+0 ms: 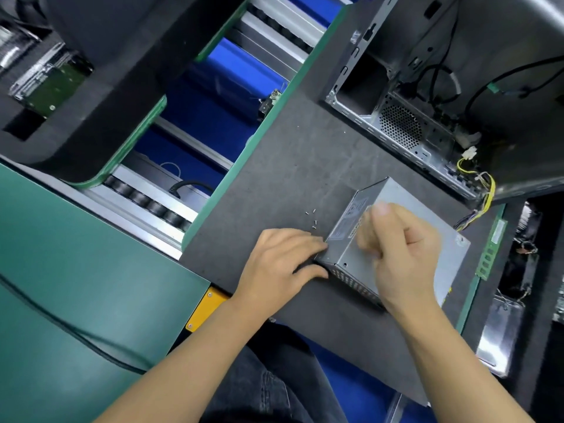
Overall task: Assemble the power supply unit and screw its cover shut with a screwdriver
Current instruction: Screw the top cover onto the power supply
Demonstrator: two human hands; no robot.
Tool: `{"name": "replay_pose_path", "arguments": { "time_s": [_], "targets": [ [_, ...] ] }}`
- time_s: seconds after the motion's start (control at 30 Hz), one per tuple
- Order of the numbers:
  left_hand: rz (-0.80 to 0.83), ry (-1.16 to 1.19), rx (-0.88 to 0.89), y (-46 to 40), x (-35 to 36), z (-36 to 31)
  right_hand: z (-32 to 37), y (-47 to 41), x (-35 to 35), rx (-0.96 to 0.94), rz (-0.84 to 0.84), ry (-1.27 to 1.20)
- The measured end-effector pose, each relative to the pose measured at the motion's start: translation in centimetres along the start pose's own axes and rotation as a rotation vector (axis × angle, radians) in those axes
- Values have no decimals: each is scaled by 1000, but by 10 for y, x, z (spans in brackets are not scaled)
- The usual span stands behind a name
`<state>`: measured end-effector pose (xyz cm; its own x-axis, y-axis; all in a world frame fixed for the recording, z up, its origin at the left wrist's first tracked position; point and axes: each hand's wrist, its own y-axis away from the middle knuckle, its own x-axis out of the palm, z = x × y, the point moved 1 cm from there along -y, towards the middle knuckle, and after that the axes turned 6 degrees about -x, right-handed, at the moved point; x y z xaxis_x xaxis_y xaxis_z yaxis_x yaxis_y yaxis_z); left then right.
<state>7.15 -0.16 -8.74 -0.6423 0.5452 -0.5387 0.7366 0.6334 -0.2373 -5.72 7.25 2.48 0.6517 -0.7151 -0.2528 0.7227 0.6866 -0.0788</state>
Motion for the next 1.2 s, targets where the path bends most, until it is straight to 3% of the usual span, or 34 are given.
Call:
{"name": "replay_pose_path", "arguments": {
  "time_s": [0.13, 0.23, 0.3, 0.47, 0.63, 0.73, 0.97, 1.1, 1.2],
  "targets": [
    [16, -32, -6, -2, 0, -5, -4, -21, -37, -123, -48, 685],
    [88, 103, -37, -12, 2, -14, -15, -31, -52, 133, 88, 923],
    [164, 175, -46, -16, 3, -20, -19, -30, -50, 245, 138, 935],
    [448, 273, -223, -37, -8, -12, -23, -28, -46, 178, 137, 1016],
    [573, 80, 17, -77, -15, -16, -25, -27, -44, 99, 106, 1033],
    [650, 85, -21, -80, -13, -16, -27, -26, -46, 57, 90, 1024],
    [624, 114, -50, -74, -15, -18, -26, -26, -45, 44, 110, 1040],
    [530, 249, -247, -43, -17, -14, -20, -21, -53, 41, 167, 1085],
    [460, 334, -371, -15, -14, -19, -9, -8, -61, 76, 309, 948]
  ]
}}
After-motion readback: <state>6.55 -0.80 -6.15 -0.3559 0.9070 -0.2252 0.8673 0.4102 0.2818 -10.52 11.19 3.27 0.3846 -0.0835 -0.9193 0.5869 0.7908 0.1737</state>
